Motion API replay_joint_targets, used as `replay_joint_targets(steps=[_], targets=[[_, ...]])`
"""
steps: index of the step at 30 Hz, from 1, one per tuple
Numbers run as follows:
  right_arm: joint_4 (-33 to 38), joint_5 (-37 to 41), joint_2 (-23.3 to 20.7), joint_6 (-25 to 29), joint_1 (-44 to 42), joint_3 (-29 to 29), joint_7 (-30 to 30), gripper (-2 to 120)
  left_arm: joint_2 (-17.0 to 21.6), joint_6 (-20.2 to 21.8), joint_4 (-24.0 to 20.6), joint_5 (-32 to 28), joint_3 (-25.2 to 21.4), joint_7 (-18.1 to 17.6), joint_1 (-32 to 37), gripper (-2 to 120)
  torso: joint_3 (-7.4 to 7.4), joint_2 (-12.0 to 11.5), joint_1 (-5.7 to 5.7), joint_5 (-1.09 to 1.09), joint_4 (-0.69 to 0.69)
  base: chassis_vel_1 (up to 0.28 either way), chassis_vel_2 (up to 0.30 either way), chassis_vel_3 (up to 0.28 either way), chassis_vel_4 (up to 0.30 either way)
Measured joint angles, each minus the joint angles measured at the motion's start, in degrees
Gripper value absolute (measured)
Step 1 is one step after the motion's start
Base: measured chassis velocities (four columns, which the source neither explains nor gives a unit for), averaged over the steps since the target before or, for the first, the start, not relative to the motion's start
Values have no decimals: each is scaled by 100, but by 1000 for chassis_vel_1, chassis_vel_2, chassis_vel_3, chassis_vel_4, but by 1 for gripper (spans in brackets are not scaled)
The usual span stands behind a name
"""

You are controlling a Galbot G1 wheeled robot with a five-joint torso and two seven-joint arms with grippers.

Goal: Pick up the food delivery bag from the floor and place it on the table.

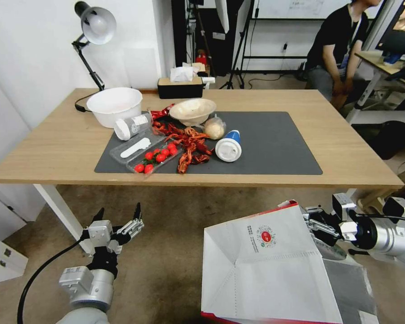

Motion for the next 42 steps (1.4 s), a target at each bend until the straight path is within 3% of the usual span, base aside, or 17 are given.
replay_joint_targets(steps=[22, 38, 42], targets=[[1, -5, 5, 2, -6, -4, 3, 0, 2, 0, 0, 0, 3, 5, 3, 100, 118, 209, 92, 0, 0, 0, 0, 0, 0], [24, -17, 29, 15, -25, 0, 3, 0, 13, -3, -38, -11, -12, 70, 22, 100, 443, 788, 346, 0, 0, 0, 0, 0, 0], [24, -27, 58, 21, -51, 12, 3, 0, 5, -219, 41, -34, -39, 79, 12, 100, 522, 927, 404, 0, 0, 0, 0, 0, 0]])
